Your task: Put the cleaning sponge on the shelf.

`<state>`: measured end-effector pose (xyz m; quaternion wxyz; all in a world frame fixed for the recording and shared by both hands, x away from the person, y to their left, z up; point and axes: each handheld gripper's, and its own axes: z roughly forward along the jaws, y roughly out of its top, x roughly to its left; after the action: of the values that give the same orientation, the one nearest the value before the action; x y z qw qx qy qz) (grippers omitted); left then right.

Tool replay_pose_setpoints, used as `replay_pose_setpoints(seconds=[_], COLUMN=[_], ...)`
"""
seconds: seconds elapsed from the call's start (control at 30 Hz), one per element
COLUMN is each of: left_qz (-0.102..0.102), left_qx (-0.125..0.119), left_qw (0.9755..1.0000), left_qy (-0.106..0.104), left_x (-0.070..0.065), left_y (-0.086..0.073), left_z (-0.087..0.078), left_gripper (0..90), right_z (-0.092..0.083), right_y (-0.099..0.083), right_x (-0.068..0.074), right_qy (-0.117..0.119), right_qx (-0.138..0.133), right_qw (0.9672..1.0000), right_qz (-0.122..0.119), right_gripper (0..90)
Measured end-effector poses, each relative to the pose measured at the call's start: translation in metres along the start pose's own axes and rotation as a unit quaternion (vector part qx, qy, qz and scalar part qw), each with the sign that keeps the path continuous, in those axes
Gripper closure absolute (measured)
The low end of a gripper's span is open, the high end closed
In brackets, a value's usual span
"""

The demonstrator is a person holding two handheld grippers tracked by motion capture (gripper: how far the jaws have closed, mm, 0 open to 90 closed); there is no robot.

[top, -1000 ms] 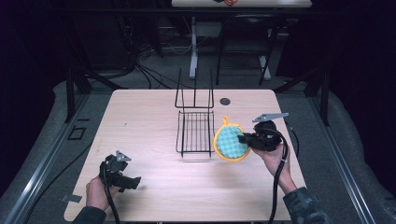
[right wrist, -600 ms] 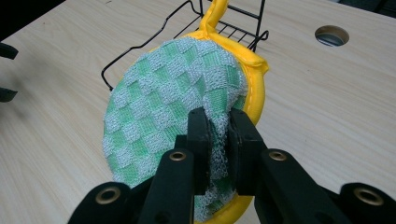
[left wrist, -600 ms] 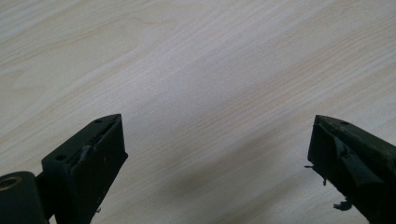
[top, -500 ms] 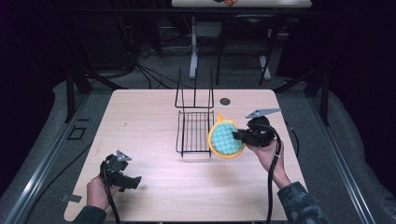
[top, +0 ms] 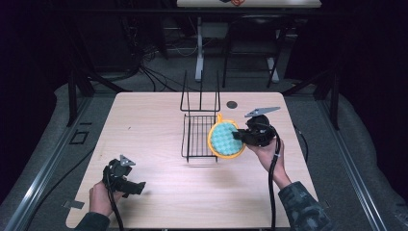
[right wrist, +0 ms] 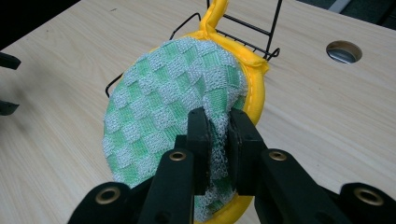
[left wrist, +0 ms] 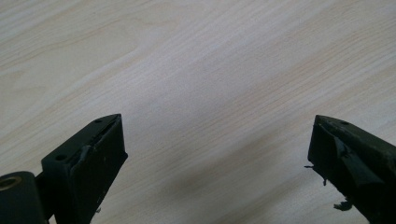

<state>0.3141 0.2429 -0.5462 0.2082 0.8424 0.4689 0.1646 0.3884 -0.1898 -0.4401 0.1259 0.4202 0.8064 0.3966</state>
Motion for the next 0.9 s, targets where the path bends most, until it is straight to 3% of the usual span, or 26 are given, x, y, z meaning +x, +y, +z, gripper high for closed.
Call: replay_pose_setpoints(seconds=[0.63,0.9], left_qz=[0.001,0.004], left_qx=[0.000,-0.002], left_qw=[1.0000,1.0000], left_qy=[-0.002,-0.003], left_x=[-0.001,-0.002], left_y=[0.001,0.001], left_z=[0.000,-0.001], left_gripper=[4.0,4.0], right_z=[0.027,0.035], right_y=[0.009,0.020], right_x=[-0.001,0.010], right_qy=[-0.014,-0.013], right_qx=[-0.006,-0.019], right_qw=[0.9998,0.9996], right_qz=[0.016,0.014], right_gripper=[80.3,80.2])
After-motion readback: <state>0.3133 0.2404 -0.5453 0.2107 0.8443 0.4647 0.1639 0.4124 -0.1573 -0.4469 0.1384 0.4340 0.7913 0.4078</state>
